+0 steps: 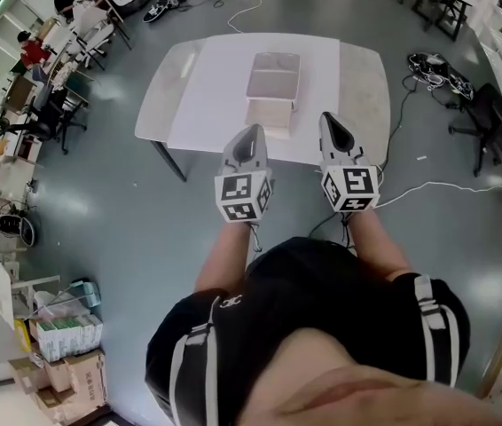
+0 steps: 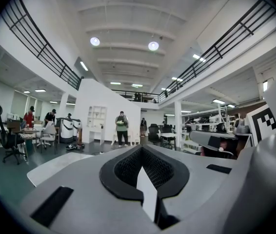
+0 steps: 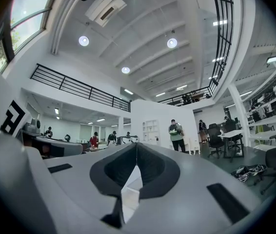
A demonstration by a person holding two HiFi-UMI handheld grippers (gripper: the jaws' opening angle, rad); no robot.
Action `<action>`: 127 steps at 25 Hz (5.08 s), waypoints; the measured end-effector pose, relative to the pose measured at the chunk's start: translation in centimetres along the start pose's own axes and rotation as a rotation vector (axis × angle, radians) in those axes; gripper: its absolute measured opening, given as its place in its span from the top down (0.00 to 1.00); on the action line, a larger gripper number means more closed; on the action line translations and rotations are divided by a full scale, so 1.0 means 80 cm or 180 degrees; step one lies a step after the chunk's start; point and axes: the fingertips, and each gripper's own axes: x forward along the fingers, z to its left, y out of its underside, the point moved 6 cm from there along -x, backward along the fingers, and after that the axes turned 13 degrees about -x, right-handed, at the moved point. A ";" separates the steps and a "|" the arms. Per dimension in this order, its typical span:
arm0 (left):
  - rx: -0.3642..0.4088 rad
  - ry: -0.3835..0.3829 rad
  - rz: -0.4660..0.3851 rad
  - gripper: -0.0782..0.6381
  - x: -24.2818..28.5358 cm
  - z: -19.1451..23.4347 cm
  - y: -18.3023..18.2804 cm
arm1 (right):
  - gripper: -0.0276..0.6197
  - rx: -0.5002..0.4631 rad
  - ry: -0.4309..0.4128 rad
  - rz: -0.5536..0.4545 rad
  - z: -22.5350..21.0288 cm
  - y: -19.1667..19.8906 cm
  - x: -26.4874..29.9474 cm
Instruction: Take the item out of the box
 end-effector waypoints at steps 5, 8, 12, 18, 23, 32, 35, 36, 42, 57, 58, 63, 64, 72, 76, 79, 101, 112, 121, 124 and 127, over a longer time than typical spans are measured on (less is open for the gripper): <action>0.0005 0.0034 0.0044 0.87 0.041 0.008 -0.005 | 0.94 0.0000 -0.0019 0.0007 -0.018 0.007 0.033; -0.0008 0.0104 0.0166 0.87 0.053 0.035 -0.002 | 0.94 0.0023 0.0039 0.0067 -0.007 0.014 0.051; -0.0029 0.0232 0.0390 0.87 0.075 0.081 0.006 | 0.94 0.0038 0.0132 0.0205 0.010 0.031 0.077; 0.0270 0.0738 0.0814 0.87 0.130 0.122 0.021 | 0.94 0.0034 0.0385 0.0308 0.014 0.045 0.117; 0.0713 0.1112 0.1204 0.88 0.169 0.156 0.042 | 0.94 0.0030 0.0657 0.0400 0.009 0.052 0.135; 0.1448 0.1975 0.1945 0.88 0.227 0.213 0.091 | 0.94 0.0081 0.1313 0.0642 0.017 0.072 0.123; 0.1721 0.2255 0.2244 0.88 0.248 0.219 0.117 | 0.94 0.0094 0.1507 0.0732 0.020 0.079 0.113; 0.1781 0.2348 0.2322 0.88 0.254 0.218 0.125 | 0.94 0.0093 0.1565 0.0767 0.021 0.081 0.108; 0.1844 0.2864 0.2732 0.88 0.284 0.205 0.168 | 0.94 0.0064 0.1824 0.0989 0.031 0.095 0.082; 0.2125 0.3214 0.3403 0.67 0.310 0.199 0.259 | 0.94 0.0058 0.2373 0.1266 0.037 0.089 0.002; 0.2134 0.3189 0.3435 0.68 0.313 0.196 0.262 | 0.94 0.0050 0.2380 0.1267 0.036 0.088 -0.001; 0.2295 0.3190 0.3785 0.66 0.322 0.186 0.279 | 0.94 0.0042 0.2388 0.1302 0.028 0.086 -0.008; 0.2373 0.3196 0.3860 0.66 0.324 0.185 0.283 | 0.94 0.0053 0.2386 0.1319 0.026 0.088 -0.009; 0.2848 0.3249 0.4336 0.66 0.330 0.172 0.314 | 0.94 0.0102 0.2321 0.1391 0.014 0.095 -0.011; 0.3032 0.3230 0.4471 0.67 0.335 0.171 0.325 | 0.94 0.0114 0.2314 0.1413 0.008 0.098 -0.013; 0.3195 0.3189 0.4498 0.67 0.335 0.170 0.335 | 0.94 0.0140 0.2336 0.1433 0.003 0.100 -0.020; 0.2685 0.2784 0.3369 0.71 0.327 0.148 0.273 | 0.94 0.0358 0.1899 0.1233 -0.036 0.115 -0.015; 0.1577 0.1788 0.1755 0.72 0.321 0.129 0.110 | 0.94 0.0217 0.1369 0.1009 -0.053 0.097 0.041; 0.0835 0.1241 0.0502 0.72 0.265 0.060 -0.026 | 0.94 0.0169 0.1073 0.0624 -0.052 0.067 0.076; 0.0660 0.1237 0.0376 0.72 0.238 0.044 -0.040 | 0.94 0.0138 0.1020 0.0453 -0.041 0.054 0.083; 0.0547 0.1141 0.0270 0.72 0.215 0.033 -0.044 | 0.94 0.0051 0.1031 0.0385 -0.038 0.046 0.084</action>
